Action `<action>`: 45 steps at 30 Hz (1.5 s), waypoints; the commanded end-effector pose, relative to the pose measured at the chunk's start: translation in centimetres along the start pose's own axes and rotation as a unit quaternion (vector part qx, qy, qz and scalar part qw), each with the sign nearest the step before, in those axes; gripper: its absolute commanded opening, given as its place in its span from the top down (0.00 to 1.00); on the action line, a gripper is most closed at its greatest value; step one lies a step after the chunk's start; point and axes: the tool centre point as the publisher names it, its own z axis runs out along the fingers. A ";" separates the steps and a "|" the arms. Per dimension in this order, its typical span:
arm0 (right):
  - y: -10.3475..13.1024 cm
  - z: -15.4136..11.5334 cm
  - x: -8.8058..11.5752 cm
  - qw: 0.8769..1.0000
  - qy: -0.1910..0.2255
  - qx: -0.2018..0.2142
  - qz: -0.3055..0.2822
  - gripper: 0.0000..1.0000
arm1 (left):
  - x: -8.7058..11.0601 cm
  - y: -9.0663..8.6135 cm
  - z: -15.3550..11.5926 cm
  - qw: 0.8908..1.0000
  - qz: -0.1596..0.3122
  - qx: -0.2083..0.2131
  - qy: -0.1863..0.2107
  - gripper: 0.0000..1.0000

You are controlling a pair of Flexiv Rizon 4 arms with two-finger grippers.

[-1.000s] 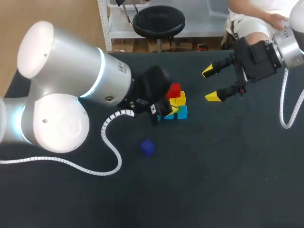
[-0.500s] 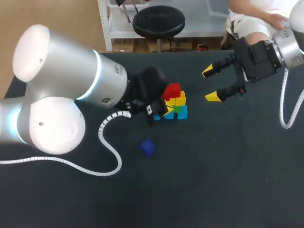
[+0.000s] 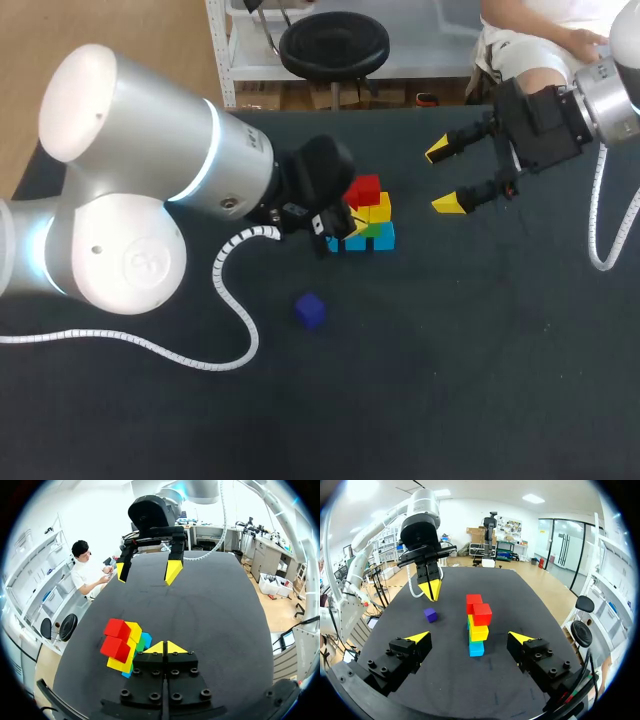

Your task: Place the blue cubes, place green cubes on the blue cubes, place the yellow cubes on the green cubes, then place the red cubes on the yellow cubes, and place purple cube on the red cubes.

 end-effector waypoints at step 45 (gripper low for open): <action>0.1 0.0 0.0 1.000 -0.001 0.001 0.000 0.00 | 0.3 1.5 0.5 1.000 0.003 -0.005 0.001 1.00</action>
